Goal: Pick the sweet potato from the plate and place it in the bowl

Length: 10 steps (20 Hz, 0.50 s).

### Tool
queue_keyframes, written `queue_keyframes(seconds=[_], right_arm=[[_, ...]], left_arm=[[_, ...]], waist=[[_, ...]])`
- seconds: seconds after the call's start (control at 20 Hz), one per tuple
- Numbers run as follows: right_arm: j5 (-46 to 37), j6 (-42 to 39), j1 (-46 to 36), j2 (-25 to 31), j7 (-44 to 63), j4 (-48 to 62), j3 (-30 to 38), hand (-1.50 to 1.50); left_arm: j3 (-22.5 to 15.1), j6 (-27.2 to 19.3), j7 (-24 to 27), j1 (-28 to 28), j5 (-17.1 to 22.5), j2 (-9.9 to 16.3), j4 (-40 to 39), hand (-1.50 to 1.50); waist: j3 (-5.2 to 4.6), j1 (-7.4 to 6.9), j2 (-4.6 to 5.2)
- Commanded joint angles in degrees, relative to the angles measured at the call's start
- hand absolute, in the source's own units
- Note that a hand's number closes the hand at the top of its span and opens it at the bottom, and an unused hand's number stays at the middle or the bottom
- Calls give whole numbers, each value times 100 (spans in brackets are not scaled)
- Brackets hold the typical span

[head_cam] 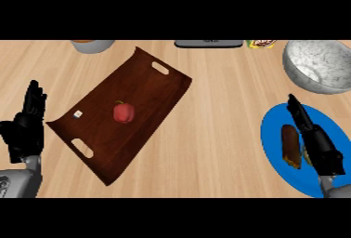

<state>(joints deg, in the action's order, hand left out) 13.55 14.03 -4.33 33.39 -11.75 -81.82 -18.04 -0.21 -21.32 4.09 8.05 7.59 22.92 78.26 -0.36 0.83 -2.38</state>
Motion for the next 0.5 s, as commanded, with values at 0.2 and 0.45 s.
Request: queue_keyframes(seconds=[0.2,0.45], right_arm=[[1838,-3159,-793,1206,466,208,628,150],[1440,-2886,-1042,1806,-446,2017,1759,-150]], left_arm=[[-393,272,-334,628,-324,240,371,0],[-791,353,-972,751,-418,84,788,0]], waist=[[59,-149,287],[61,-156,266]])
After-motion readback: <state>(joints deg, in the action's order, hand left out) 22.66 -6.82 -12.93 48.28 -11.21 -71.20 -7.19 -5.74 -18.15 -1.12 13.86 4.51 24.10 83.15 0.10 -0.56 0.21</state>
